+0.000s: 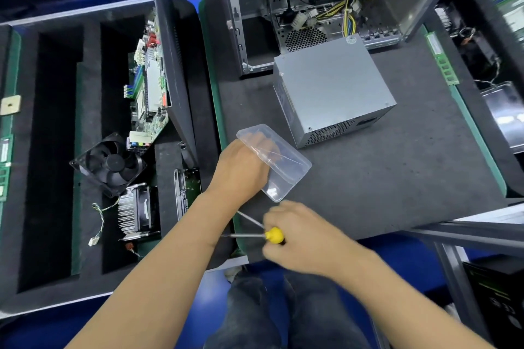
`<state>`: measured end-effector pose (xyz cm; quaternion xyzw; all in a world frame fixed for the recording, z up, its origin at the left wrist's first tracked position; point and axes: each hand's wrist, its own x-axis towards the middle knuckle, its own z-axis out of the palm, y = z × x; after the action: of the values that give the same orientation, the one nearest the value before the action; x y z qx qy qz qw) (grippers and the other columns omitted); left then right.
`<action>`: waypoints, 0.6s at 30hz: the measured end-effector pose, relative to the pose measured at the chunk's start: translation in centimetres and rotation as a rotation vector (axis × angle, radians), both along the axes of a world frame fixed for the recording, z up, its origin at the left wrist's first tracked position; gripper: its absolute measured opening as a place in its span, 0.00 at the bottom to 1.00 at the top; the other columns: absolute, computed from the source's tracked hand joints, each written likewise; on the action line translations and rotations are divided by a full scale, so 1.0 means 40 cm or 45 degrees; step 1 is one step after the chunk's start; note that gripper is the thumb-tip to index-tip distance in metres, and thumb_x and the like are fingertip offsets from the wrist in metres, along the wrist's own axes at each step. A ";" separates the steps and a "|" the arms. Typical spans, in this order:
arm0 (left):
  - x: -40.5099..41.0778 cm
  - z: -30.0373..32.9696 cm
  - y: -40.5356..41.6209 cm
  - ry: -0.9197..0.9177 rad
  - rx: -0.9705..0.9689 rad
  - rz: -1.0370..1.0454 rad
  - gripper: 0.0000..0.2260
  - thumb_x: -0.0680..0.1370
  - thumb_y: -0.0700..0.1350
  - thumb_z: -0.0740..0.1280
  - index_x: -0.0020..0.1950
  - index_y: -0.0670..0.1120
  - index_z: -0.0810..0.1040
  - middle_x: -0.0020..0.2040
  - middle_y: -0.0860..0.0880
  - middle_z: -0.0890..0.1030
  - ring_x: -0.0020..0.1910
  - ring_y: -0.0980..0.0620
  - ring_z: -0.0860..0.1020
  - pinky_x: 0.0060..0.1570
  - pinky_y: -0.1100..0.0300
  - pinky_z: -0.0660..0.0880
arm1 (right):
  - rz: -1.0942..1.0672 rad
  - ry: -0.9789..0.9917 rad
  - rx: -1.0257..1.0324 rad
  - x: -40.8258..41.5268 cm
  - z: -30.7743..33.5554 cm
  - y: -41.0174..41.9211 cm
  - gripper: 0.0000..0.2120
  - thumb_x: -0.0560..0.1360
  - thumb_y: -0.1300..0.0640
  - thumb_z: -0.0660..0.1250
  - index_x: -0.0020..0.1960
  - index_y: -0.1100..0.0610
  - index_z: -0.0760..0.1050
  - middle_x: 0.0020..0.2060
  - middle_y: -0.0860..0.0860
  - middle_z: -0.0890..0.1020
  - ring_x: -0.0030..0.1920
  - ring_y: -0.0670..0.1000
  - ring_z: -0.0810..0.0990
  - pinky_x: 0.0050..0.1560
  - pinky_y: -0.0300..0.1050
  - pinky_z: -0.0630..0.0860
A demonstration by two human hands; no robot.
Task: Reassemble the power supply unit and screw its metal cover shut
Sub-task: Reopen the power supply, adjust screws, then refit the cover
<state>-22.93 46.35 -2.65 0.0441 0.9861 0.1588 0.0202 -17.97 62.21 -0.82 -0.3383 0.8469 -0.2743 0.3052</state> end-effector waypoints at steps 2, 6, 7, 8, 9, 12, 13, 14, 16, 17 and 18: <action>-0.004 0.004 -0.004 -0.077 0.032 0.029 0.07 0.77 0.36 0.61 0.52 0.44 0.76 0.43 0.49 0.74 0.40 0.44 0.74 0.34 0.55 0.65 | 0.088 0.139 0.183 -0.051 0.013 0.073 0.14 0.70 0.52 0.64 0.34 0.49 0.59 0.36 0.44 0.69 0.43 0.50 0.67 0.44 0.44 0.62; -0.010 0.021 -0.010 -0.115 0.199 0.053 0.04 0.80 0.40 0.60 0.48 0.44 0.74 0.43 0.51 0.75 0.41 0.46 0.73 0.36 0.55 0.69 | 0.046 0.425 0.592 -0.152 0.022 0.211 0.08 0.74 0.51 0.63 0.42 0.47 0.63 0.45 0.43 0.71 0.48 0.51 0.65 0.46 0.46 0.61; -0.014 0.028 -0.012 -0.136 0.263 0.090 0.06 0.81 0.42 0.61 0.44 0.46 0.73 0.41 0.52 0.74 0.40 0.48 0.72 0.36 0.56 0.68 | 0.012 0.472 0.639 -0.172 0.023 0.233 0.06 0.75 0.53 0.64 0.44 0.48 0.66 0.48 0.44 0.73 0.47 0.51 0.63 0.46 0.46 0.61; -0.016 0.035 -0.013 -0.163 0.316 0.126 0.08 0.80 0.45 0.63 0.42 0.47 0.72 0.38 0.53 0.74 0.38 0.49 0.72 0.34 0.56 0.67 | -0.026 0.538 0.625 -0.184 0.021 0.247 0.05 0.75 0.55 0.67 0.46 0.49 0.70 0.49 0.45 0.75 0.47 0.52 0.63 0.45 0.46 0.61; -0.018 0.040 -0.015 -0.179 0.369 0.168 0.09 0.80 0.46 0.64 0.41 0.46 0.73 0.36 0.53 0.74 0.37 0.50 0.72 0.33 0.57 0.68 | -0.063 0.643 0.556 -0.191 0.014 0.257 0.07 0.72 0.60 0.71 0.45 0.53 0.74 0.48 0.48 0.77 0.45 0.53 0.65 0.44 0.47 0.61; -0.004 0.054 -0.022 -0.108 0.623 0.382 0.03 0.76 0.44 0.69 0.42 0.48 0.80 0.37 0.54 0.81 0.35 0.54 0.78 0.35 0.63 0.75 | -0.249 0.802 0.405 -0.185 -0.002 0.262 0.14 0.59 0.71 0.79 0.38 0.60 0.77 0.46 0.56 0.81 0.41 0.62 0.74 0.37 0.50 0.64; 0.009 0.060 -0.020 -0.059 0.763 0.482 0.04 0.75 0.42 0.70 0.41 0.49 0.81 0.37 0.55 0.82 0.34 0.57 0.79 0.35 0.67 0.76 | -0.308 0.813 0.401 -0.180 -0.006 0.260 0.15 0.58 0.71 0.79 0.38 0.61 0.77 0.49 0.57 0.81 0.43 0.63 0.74 0.38 0.51 0.66; 0.025 0.066 -0.017 -0.009 0.906 0.573 0.06 0.74 0.40 0.71 0.41 0.50 0.81 0.36 0.56 0.83 0.34 0.59 0.81 0.36 0.68 0.76 | -0.367 0.836 0.388 -0.174 -0.011 0.261 0.14 0.60 0.70 0.79 0.38 0.61 0.77 0.52 0.58 0.80 0.46 0.64 0.74 0.40 0.53 0.67; 0.056 0.078 -0.008 0.089 1.163 0.704 0.07 0.74 0.39 0.72 0.40 0.51 0.82 0.37 0.54 0.84 0.36 0.54 0.83 0.38 0.64 0.79 | -0.489 0.918 0.301 -0.168 -0.014 0.265 0.12 0.65 0.64 0.79 0.39 0.61 0.75 0.51 0.58 0.79 0.46 0.62 0.73 0.42 0.54 0.68; 0.069 0.084 -0.001 0.130 1.319 0.752 0.07 0.75 0.39 0.71 0.40 0.50 0.82 0.37 0.51 0.85 0.35 0.51 0.84 0.38 0.62 0.79 | -0.546 0.966 0.227 -0.165 -0.011 0.263 0.13 0.68 0.60 0.78 0.38 0.61 0.74 0.47 0.57 0.79 0.43 0.61 0.73 0.40 0.53 0.68; 0.080 0.093 0.007 0.154 1.510 0.803 0.08 0.75 0.39 0.70 0.40 0.51 0.83 0.38 0.49 0.85 0.35 0.49 0.84 0.38 0.61 0.79 | -0.610 0.996 0.147 -0.158 -0.002 0.257 0.15 0.72 0.54 0.75 0.36 0.60 0.71 0.41 0.56 0.78 0.39 0.60 0.72 0.37 0.53 0.69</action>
<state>-19.75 46.61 1.07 -0.2334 0.6970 0.6690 -0.1101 -24.28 72.48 -0.89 -0.1934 0.9666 -0.1415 -0.0909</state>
